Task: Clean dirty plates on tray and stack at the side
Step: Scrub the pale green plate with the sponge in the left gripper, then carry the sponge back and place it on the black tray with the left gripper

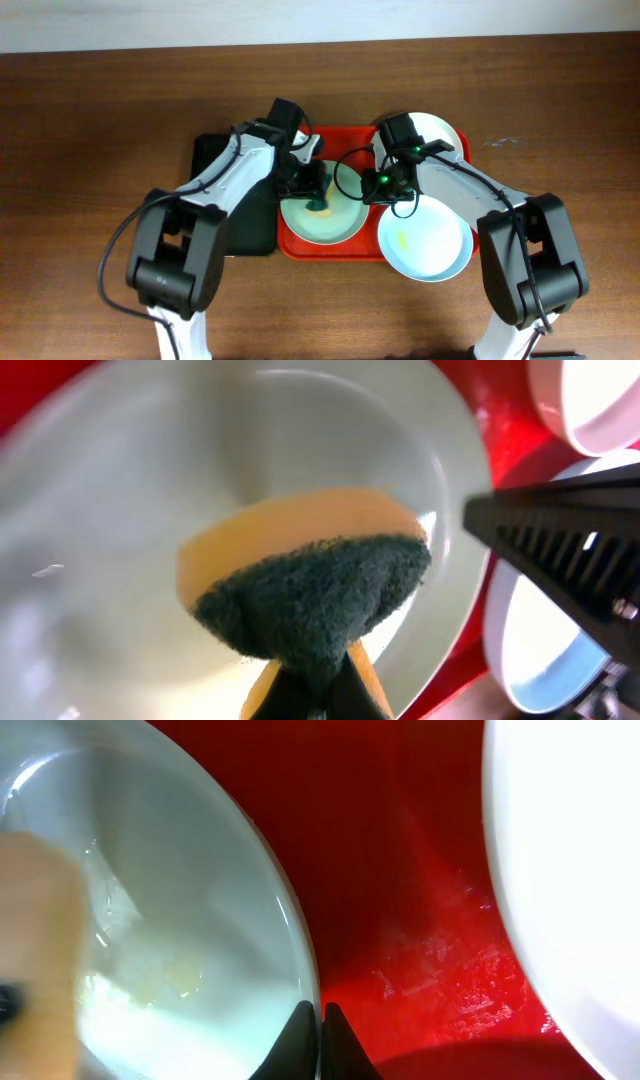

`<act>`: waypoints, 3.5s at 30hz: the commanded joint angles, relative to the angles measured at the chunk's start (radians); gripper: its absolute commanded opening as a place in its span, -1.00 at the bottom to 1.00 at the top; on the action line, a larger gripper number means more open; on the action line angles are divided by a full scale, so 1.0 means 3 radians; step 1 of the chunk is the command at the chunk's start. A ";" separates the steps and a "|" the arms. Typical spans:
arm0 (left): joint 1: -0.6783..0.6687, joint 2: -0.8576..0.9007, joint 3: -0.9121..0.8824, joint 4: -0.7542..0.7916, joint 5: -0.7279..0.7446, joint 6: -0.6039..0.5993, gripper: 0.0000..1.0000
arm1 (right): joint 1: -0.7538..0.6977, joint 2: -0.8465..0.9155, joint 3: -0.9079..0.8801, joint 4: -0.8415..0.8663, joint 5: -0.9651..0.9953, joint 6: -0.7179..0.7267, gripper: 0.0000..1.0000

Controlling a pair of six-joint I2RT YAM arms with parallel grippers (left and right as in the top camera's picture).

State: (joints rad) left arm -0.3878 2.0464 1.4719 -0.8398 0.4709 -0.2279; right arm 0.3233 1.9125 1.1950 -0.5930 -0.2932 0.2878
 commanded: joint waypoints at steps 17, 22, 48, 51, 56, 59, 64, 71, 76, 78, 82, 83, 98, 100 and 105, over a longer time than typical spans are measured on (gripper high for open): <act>-0.0407 -0.0207 -0.0815 0.0638 -0.0964 -0.0683 -1.00 | 0.0034 0.0018 0.0057 0.0020 -0.0033 0.0022 -0.92; -0.0406 -0.0209 -0.0815 0.1106 -0.0061 -0.0585 -1.00 | 0.0034 0.0018 0.0057 0.0019 -0.0034 0.0022 -0.92; -0.0226 0.0028 -0.0425 0.0308 -0.1193 -0.0612 -1.00 | 0.0034 0.0018 0.0057 0.0020 -0.0056 0.0022 -0.92; -0.0235 0.0048 -0.0425 0.0346 -0.0949 -0.0609 -1.00 | 0.0034 0.0018 0.0057 0.0020 -0.0056 0.0022 -0.92; -0.0234 0.0047 -0.0422 0.0708 0.0053 -0.0407 -1.00 | 0.0034 0.0018 0.0057 0.0022 -0.0056 0.0022 -0.92; -0.0215 0.0047 -0.0418 0.0899 0.0141 -0.0411 -1.00 | 0.0034 0.0018 0.0057 0.0020 -0.0056 0.0022 -0.92; -0.0103 -0.0111 -0.0253 0.0754 0.0247 -0.0381 -1.00 | 0.0034 0.0018 0.0057 0.0020 -0.0056 0.0022 -0.92; 0.0238 -0.0997 -0.0221 0.0470 -0.0223 -0.0357 -1.00 | 0.0034 0.0018 0.0057 0.0020 -0.0056 0.0022 -0.92; 0.0572 -0.1302 -0.0221 -0.0332 -0.1029 -0.0175 -1.00 | 0.0034 0.0018 0.0057 0.0020 -0.0056 0.0022 -0.92; 0.0668 -0.1277 -0.0240 -0.0573 -0.1259 -0.0086 -1.00 | 0.0034 0.0018 0.0057 0.0020 -0.0056 0.0022 -0.92; 0.0781 -0.1227 -0.0451 -0.0706 -0.1578 0.0084 -1.00 | 0.0034 0.0018 0.0057 0.0022 -0.0056 0.0022 -0.92; 0.0786 -0.1221 -0.0525 -0.0666 -0.1588 0.0125 -1.00 | 0.0034 0.0018 0.0057 0.0022 -0.0056 0.0022 -0.92; 0.0788 -0.0982 -0.1303 0.0170 -0.1723 0.0169 -0.90 | 0.0034 0.0018 0.0057 0.0022 -0.0056 0.0022 -0.92; 0.0788 -0.0982 -0.1301 0.0181 -0.1723 0.0170 -0.45 | 0.0034 0.0018 0.0057 0.0022 -0.0056 0.0022 -0.92; 0.0801 -0.1041 -0.0865 -0.0159 -0.1723 0.0163 -0.10 | 0.0034 0.0018 0.0057 0.0036 -0.0056 0.0023 -0.89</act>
State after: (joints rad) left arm -0.1547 1.7512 1.0985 -0.8314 -0.0349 -0.1825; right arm 0.3233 1.9125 1.1969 -0.5930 -0.2867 0.2878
